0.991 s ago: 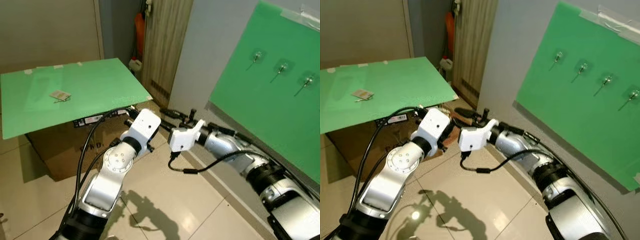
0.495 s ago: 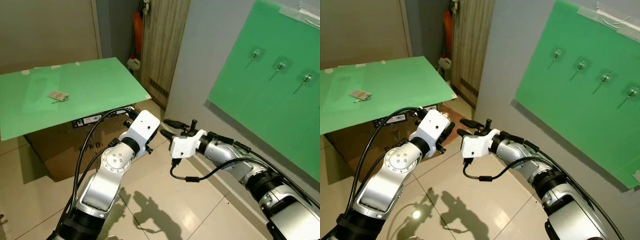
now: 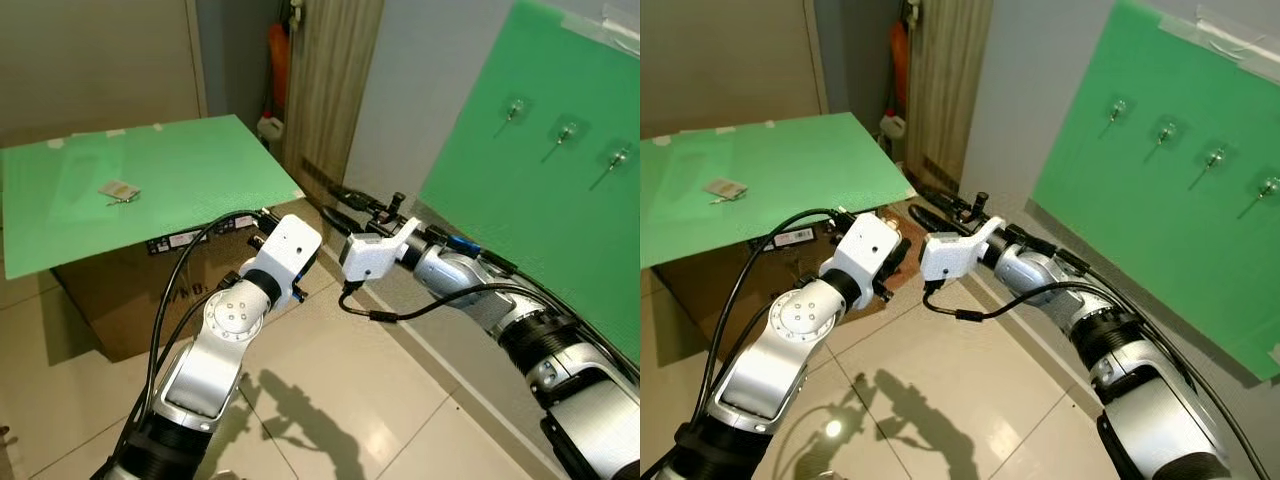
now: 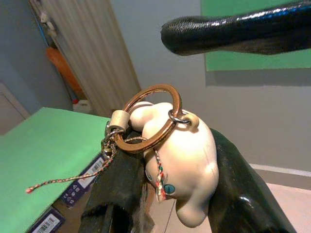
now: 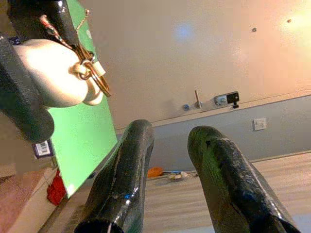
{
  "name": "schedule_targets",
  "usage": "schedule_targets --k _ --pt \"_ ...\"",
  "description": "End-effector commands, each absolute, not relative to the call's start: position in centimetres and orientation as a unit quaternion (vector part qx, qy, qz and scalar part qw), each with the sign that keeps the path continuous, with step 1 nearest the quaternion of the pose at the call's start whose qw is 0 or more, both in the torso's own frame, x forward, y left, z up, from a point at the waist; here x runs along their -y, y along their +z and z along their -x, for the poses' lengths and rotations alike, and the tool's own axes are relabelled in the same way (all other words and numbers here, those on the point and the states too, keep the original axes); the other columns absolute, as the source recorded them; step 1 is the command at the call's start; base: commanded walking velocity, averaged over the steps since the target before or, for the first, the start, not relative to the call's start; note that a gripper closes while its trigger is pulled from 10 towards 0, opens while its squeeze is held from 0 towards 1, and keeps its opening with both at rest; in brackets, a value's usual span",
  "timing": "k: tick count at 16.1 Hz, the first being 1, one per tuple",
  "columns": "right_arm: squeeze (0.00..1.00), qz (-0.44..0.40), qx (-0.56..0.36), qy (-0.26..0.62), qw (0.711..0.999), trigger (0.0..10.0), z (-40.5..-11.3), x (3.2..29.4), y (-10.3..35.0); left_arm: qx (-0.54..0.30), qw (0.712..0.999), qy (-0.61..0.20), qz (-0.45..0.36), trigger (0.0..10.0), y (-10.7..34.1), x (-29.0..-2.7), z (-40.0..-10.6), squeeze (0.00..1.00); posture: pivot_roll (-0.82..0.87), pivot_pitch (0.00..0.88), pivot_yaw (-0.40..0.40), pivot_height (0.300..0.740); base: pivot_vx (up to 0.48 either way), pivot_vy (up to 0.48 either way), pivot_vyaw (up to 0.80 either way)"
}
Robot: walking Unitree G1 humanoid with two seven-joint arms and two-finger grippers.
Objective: Hang keys on a hook
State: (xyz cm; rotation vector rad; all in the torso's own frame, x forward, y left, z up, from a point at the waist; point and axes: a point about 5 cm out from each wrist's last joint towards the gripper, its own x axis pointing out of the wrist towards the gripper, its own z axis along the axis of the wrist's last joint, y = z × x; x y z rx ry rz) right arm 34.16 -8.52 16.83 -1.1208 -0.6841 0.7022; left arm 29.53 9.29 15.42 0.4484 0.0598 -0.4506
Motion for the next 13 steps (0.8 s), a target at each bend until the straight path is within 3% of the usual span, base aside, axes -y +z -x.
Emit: schedule_targets --k 1,8,13 --pt "0.0 0.493 0.323 0.31 0.746 10.0 -34.1 8.7 17.4 -0.015 0.949 -0.222 -0.222 0.0 15.9 -8.9 -29.5 0.0 -0.01 0.035 -0.113 0.74 0.0 0.0 0.0" --pt "0.0 0.456 0.378 0.339 0.731 10.0 -32.5 7.2 18.5 -0.016 0.95 -0.221 -0.221 0.0 15.8 -8.9 -29.5 0.0 -0.01 0.04 -0.113 0.74 0.0 0.0 0.0" --pt "0.0 0.48 0.345 0.363 0.72 10.0 -32.4 7.5 16.8 -0.014 0.95 -0.221 -0.22 0.0 15.9 -8.8 -29.5 0.0 -0.01 0.044 -0.115 0.74 0.0 0.0 0.0"
